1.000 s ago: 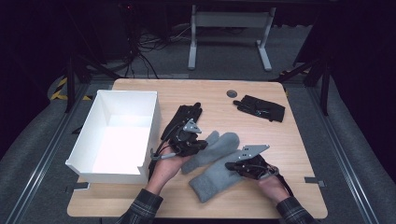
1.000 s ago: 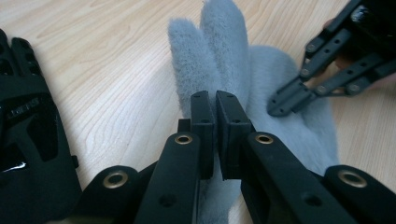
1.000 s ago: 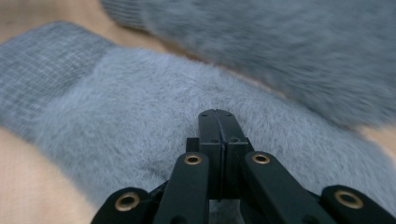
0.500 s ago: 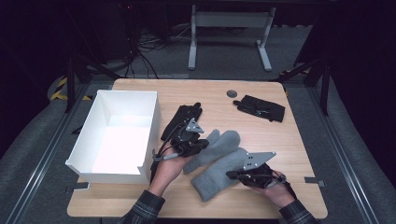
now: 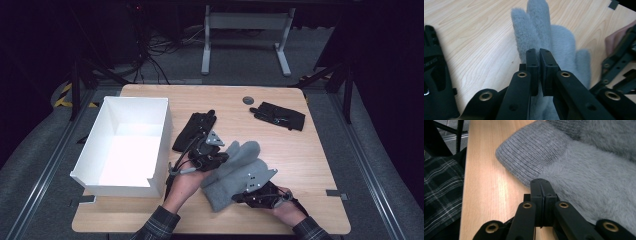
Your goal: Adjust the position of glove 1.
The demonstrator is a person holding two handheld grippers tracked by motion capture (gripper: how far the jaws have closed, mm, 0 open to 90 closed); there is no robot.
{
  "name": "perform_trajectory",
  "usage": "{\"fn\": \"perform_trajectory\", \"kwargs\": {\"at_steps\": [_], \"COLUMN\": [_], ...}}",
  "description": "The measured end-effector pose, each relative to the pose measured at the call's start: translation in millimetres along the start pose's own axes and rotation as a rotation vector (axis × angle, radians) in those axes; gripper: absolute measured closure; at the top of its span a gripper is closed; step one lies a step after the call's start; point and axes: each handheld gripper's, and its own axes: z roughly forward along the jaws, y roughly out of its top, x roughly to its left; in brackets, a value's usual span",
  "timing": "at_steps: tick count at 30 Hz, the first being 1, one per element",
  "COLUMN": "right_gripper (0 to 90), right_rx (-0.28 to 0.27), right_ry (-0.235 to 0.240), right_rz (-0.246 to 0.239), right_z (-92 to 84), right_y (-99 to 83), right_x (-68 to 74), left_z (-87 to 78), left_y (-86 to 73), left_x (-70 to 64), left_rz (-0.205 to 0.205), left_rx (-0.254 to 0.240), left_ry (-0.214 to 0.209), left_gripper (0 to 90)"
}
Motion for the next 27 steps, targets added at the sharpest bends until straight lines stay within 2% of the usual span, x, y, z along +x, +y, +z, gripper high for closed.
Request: {"fn": "perform_trajectory", "kwargs": {"at_steps": [9,13,17,22,25,27], "right_gripper": [90.0,90.0,90.0,90.0,90.0,90.0], "right_rx": [0.0,0.0,-0.003,-0.027,-0.041,-0.046], "right_ry": [-0.007,-0.011,-0.025,-0.047,-0.069,-0.091], "right_rz": [0.0,-0.001,0.005,0.027,0.038,0.052], "right_z": [4.2,4.0,1.1,-8.2,-18.6,-29.6], "right_y": [3.9,3.8,2.5,-0.9,-6.1,-12.9], "right_x": [-4.7,-5.4,-6.8,-11.7,-13.0,-15.2], "left_z": [-5.4,-2.3,1.6,2.8,2.0,1.4], "left_y": [8.4,9.3,8.1,9.3,10.5,10.8], "left_x": [-14.3,-18.1,-20.6,-26.0,-28.1,-29.2], "left_rz": [0.014,0.019,0.004,0.008,0.016,0.019], "left_rx": [-0.001,0.01,0.014,0.001,-0.023,-0.032], "left_ry": [0.001,0.006,-0.028,-0.072,-0.103,-0.095], "left_gripper": [86.9,86.2,85.5,82.8,77.7,74.2]}}
